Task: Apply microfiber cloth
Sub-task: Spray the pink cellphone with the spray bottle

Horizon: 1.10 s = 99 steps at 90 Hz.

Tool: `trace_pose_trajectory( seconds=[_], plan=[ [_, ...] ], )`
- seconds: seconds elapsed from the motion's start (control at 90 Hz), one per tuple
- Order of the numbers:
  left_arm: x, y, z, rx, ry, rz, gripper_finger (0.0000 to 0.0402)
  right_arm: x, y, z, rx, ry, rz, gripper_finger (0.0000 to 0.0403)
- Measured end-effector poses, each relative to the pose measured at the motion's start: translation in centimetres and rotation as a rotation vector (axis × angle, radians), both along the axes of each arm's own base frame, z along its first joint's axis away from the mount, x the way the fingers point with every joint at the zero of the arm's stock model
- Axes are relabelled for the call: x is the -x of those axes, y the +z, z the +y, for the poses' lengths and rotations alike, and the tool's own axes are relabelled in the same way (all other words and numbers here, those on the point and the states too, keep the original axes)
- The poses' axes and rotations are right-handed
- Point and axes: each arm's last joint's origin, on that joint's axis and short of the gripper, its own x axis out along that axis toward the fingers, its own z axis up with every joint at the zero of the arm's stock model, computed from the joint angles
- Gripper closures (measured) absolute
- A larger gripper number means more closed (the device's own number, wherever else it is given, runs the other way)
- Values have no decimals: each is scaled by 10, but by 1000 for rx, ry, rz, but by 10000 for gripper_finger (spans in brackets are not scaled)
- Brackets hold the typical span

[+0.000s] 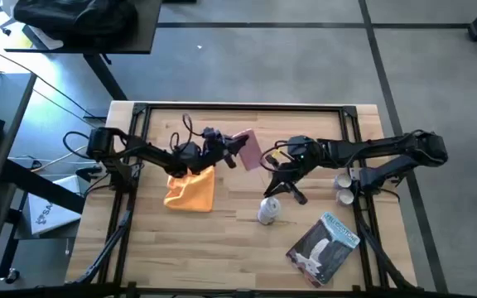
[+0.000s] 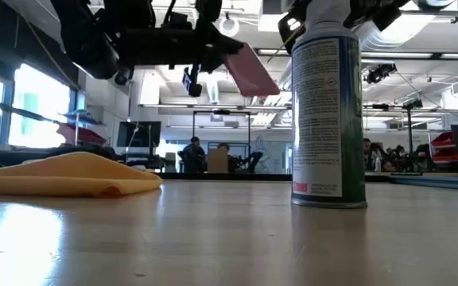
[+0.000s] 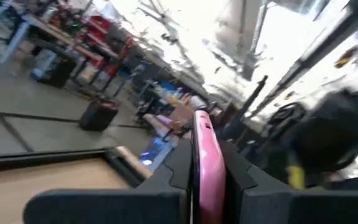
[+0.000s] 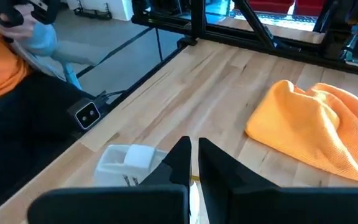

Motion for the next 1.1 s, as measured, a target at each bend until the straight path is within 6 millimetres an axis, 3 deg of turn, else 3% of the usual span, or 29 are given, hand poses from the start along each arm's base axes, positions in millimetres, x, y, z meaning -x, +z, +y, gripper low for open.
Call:
trace_pose_trajectory(
  seconds=[0.211, 0.367, 0.756, 0.889, 1.1],
  plan=[
    [-2, -9, -4, 20, 10, 48, 387, 0, 0, 0, 6, 2, -4, 403],
    [-8, -26, -5, 46, -17, 59, 387, 0, 0, 0, 7, 1, -3, 403],
    [-37, -60, -4, -9, -64, 12, 387, 0, -1, 0, 10, -17, 4, 403],
    [-33, -54, 1, -30, -31, -57, 387, 0, -1, 0, 12, -16, 1, 403],
    [-20, -20, 11, -105, 37, -106, 387, 0, -1, 0, 18, -12, -4, 403]
  ],
)
